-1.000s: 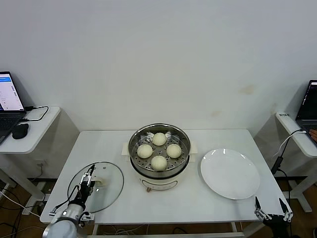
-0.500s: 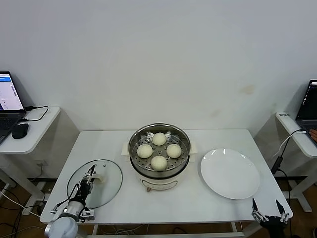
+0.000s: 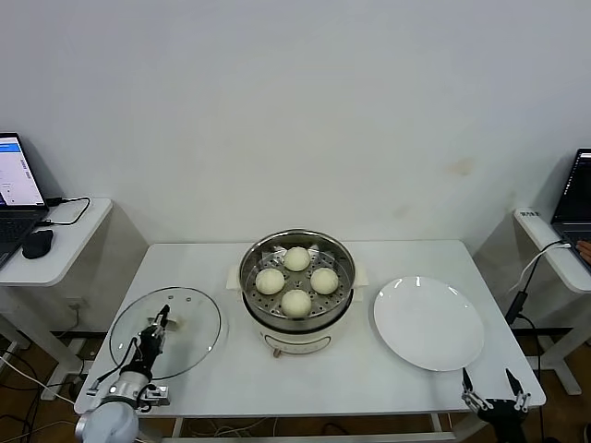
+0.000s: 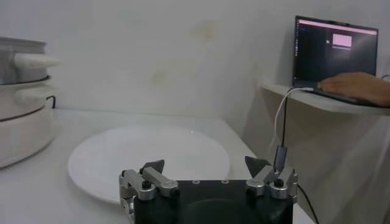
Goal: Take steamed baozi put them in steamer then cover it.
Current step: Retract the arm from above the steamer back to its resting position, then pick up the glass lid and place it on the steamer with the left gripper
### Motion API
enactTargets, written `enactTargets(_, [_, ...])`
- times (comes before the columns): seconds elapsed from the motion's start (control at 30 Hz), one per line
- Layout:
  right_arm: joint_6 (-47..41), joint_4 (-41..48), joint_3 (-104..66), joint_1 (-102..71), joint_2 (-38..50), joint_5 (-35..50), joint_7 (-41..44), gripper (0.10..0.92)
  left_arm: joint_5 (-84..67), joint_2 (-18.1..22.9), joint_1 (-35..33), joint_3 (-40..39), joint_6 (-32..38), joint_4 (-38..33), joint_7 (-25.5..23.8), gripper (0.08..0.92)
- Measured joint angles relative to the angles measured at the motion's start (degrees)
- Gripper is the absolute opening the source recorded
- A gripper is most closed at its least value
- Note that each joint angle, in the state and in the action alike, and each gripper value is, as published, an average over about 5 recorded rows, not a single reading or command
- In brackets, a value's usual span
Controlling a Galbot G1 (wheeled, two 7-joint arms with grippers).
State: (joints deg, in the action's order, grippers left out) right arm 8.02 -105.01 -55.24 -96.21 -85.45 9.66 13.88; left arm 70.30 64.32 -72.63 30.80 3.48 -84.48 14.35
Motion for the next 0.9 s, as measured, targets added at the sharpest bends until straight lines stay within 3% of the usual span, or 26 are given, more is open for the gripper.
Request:
enactTargets(0.23, [0.3, -0.2, 0.7, -0.1, 0.1, -0.7, 0.1, 0.823, -3.2, -1.7, -3.2, 2.0, -3.2, -7.3, -1.9, 0.125])
enactTargets(0.5, [0.8, -1.1, 1.9, -0.6, -0.2, -2.1, 0.0, 0.823, -10.5, -5.1, -5.3, 3.1, -10.1, -19.2, -7.3, 0.125])
enactTargets(0.9, [2.2, -1.1, 4.1, 0.4, -1.4, -6.4, -1.2, 0.823, -17.2, -10.9, -1.3, -4.0, -20.0, -31.2, -13.6, 0.125])
